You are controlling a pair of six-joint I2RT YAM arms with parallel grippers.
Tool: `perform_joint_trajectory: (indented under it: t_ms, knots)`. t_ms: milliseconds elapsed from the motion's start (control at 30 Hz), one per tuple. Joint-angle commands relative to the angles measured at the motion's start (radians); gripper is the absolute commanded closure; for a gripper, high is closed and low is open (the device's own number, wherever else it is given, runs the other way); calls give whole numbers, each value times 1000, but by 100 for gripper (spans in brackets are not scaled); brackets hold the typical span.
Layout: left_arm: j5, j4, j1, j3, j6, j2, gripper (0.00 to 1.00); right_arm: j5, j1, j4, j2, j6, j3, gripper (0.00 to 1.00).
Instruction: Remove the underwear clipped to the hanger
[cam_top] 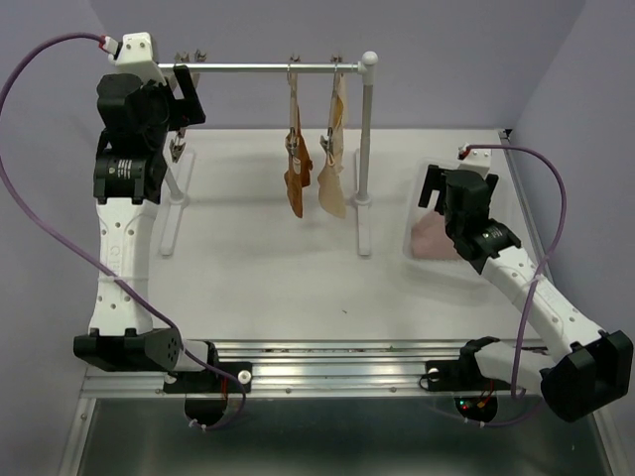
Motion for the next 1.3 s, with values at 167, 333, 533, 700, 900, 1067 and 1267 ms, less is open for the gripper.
perform_joint_trajectory:
  t_ms: [167,333,533,700,900,1067,1267]
  knots:
    - [167,77,-72,-24,-186,-125,1,-61,-3,63,-66,12,-17,0]
    - [-36,81,-284,-23,-201,-100,1,-77,-3,62,-76,22,-18,0]
    - [-137,71,-405,25,-238,-2,1,-101,-3,55,-87,26,-20,0]
    - [-204,32,-468,98,-232,96,1,-158,-3,74,-102,20,-29,0]
    - [-252,-11,-514,202,-238,211,1,-163,-3,78,-116,20,-41,0]
    - [-342,-85,-540,317,-241,317,1,-160,-3,80,-118,18,-46,0]
    - [-366,-130,-549,402,-221,397,1,-147,-3,83,-119,15,-49,0]
